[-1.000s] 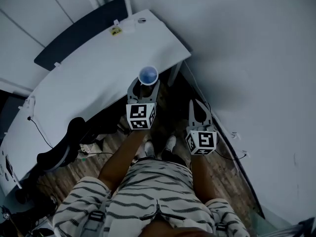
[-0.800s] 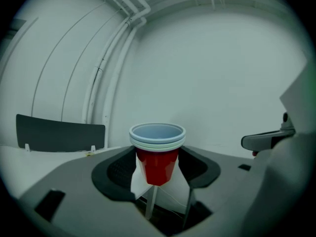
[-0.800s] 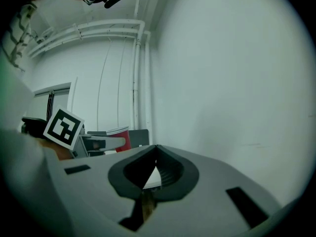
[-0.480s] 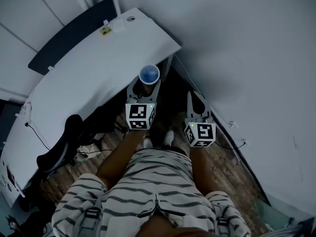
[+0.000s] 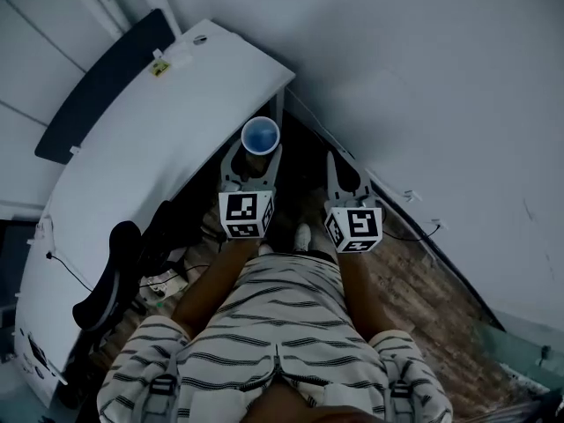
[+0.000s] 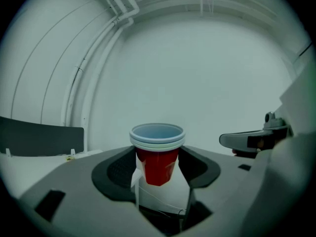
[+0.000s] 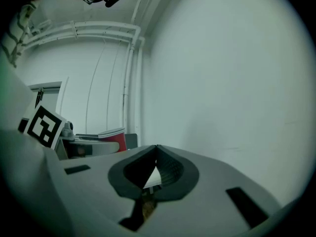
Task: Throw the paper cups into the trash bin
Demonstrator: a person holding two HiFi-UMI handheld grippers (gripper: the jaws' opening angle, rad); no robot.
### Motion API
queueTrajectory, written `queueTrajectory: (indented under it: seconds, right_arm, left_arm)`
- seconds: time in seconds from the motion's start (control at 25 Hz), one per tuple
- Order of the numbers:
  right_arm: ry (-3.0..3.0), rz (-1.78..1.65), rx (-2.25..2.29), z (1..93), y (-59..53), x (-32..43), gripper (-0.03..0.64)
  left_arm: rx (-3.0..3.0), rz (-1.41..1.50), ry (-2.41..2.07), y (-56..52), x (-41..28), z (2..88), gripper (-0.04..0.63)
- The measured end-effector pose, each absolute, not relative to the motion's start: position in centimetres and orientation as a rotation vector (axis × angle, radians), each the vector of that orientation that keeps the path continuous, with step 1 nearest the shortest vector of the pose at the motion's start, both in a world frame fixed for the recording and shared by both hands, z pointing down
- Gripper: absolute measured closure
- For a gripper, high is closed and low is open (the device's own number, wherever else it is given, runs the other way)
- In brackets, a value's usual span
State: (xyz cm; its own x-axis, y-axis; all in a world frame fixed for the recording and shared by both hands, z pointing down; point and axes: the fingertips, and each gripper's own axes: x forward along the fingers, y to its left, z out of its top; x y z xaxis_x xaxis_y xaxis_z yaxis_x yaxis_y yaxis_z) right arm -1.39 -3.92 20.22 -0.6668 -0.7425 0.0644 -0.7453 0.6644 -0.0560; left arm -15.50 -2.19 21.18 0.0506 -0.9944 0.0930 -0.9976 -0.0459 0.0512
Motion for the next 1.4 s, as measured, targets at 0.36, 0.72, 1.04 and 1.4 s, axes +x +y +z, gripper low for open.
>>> queueTrajectory:
  seconds: [0.36,0.72,1.04,1.4]
  right_arm:
    - [-2.789,0.105,1.385,20.4,-2.5,1.5,0.607]
    - [-2.699,0.15,1.501,21.7,-0.5,5.2,0.607]
    - [-2.627,0.225,1.563,23.9,0.5,7.2,0.607]
    - [-2.553,0.369,1.561,29.4,-1.4,9.8,0.607]
  left_arm:
    - [2.301,0.067,-1.992,-1.4,-12.0,21.8,0.31]
    - [2.379,0.104,-1.84,-0.6,-8.2,23.4,0.31]
    - [2.385,0.159,-1.73,-0.3,-6.0,26.4,0.31]
    - [2.305,0.291,-1.672,-3.7,-3.6,32.5,0.31]
